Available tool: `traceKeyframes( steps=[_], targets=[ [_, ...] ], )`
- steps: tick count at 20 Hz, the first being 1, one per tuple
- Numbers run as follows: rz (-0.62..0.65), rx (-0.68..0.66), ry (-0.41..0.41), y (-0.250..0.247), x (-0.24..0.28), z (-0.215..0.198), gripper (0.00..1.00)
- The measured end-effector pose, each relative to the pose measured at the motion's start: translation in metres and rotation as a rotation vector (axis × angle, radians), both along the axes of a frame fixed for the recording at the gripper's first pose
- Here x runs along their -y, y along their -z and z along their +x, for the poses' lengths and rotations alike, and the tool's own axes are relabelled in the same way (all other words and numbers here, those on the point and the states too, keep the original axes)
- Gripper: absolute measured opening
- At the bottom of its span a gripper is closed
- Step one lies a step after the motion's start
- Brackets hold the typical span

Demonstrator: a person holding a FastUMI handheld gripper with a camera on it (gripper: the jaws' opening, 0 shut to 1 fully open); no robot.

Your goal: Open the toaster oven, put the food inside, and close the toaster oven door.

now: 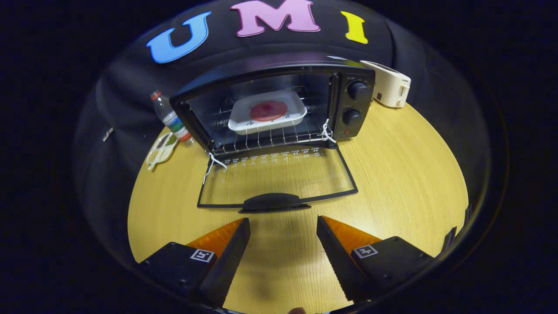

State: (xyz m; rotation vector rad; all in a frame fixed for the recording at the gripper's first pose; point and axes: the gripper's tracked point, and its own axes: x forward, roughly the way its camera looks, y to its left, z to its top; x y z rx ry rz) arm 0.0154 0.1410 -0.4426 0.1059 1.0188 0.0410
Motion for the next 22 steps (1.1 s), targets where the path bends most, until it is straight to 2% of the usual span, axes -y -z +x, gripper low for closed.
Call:
traceKeyframes(
  steps=[9,11,16,22],
  targets=[
    [-0.019,-0.101,-0.002,0.051,-0.014,0.018,0.99],
    [-0.064,-0.103,-0.022,0.054,-0.013,0.022,0.99],
    [-0.069,-0.083,-0.028,0.046,-0.013,0.02,0.98],
    [-0.013,0.019,-0.043,0.005,-0.012,0.02,0.98]
  ],
)
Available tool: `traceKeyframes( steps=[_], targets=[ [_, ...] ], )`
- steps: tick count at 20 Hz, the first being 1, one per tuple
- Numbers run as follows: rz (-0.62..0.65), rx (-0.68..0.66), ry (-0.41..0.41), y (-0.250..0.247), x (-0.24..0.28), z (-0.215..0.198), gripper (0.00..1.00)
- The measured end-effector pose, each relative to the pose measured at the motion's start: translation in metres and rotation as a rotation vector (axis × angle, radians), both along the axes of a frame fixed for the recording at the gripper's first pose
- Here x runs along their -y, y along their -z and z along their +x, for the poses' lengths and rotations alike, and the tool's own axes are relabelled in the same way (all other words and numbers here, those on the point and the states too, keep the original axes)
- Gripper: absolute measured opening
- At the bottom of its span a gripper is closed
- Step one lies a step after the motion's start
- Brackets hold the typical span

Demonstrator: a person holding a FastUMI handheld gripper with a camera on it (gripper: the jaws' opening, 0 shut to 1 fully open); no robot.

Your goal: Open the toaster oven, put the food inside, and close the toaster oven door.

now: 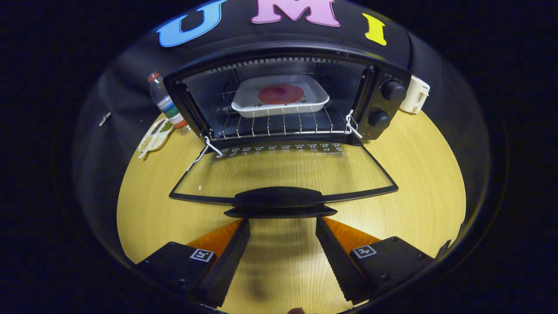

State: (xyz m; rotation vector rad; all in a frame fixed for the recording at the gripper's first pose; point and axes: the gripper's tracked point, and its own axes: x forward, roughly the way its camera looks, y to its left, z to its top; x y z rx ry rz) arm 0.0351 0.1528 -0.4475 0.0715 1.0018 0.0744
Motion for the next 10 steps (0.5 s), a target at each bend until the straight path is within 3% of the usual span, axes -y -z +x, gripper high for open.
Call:
traceKeyframes(
  steps=[6,10],
  targets=[
    [-0.015,0.229,-0.035,-0.073,0.004,0.024,0.98],
    [-0.001,0.339,-0.013,-0.111,0.006,0.034,0.99]
  ],
)
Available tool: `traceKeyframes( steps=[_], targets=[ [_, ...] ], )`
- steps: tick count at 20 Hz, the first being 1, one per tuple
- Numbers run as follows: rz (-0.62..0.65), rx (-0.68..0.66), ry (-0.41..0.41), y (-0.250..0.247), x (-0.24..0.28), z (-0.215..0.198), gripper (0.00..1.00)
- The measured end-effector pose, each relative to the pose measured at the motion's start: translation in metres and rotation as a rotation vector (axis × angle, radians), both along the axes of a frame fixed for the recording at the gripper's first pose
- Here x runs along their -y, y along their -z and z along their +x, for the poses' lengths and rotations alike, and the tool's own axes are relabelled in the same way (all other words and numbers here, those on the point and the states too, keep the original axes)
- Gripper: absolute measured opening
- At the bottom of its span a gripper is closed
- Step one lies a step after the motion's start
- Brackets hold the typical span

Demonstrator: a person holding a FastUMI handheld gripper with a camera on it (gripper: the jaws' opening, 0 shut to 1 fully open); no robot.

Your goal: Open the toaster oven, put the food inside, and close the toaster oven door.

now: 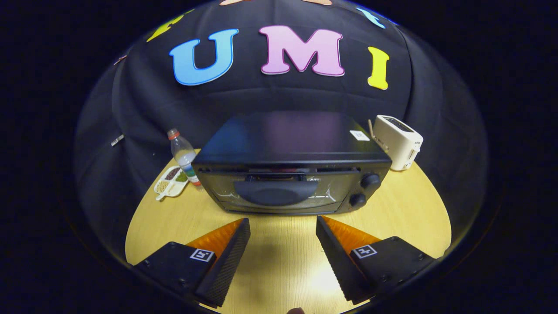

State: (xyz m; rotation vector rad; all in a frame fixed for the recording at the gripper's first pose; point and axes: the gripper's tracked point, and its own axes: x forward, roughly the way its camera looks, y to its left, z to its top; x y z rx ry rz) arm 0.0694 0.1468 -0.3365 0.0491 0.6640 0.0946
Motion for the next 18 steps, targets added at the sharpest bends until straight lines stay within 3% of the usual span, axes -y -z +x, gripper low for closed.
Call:
traceKeyframes(
  steps=[6,18],
  targets=[
    [0.024,0.174,0.027,-0.073,0.016,-0.001,0.99],
    [0.048,0.485,0.037,-0.263,0.106,-0.054,0.98]
  ],
)
